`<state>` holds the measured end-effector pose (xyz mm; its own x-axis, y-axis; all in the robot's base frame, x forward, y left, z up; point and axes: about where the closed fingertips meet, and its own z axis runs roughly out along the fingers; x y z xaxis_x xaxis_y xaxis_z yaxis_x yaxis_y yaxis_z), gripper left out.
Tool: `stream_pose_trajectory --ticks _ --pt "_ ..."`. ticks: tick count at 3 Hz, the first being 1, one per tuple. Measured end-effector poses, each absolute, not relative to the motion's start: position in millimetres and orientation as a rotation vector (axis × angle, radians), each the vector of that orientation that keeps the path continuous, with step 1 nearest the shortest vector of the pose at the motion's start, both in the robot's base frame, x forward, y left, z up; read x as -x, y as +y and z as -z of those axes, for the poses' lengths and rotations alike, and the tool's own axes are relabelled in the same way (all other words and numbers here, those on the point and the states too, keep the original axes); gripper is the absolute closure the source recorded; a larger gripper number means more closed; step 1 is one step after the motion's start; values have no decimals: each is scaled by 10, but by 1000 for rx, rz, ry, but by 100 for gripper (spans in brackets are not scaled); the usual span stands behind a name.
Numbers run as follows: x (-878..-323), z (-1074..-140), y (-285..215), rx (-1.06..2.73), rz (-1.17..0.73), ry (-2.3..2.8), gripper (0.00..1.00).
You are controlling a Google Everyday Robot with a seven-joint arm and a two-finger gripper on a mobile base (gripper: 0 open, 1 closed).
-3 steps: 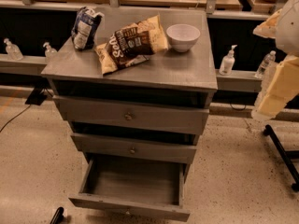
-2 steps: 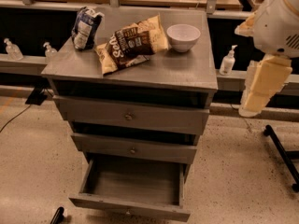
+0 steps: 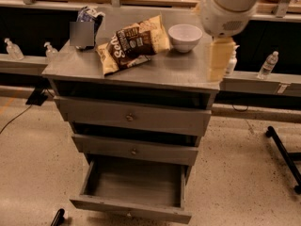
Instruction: Place brown chip bag into bottom drawer
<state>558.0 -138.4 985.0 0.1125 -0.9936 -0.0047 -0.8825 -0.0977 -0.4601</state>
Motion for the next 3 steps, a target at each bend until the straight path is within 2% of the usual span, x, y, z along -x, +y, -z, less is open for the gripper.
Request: stream_pose_trajectory --ticks 2,3 --pt "-6879 -9852 -955 2032 570 1738 0" --pt "-7268 -9835 -670 1957 505 1741 0"
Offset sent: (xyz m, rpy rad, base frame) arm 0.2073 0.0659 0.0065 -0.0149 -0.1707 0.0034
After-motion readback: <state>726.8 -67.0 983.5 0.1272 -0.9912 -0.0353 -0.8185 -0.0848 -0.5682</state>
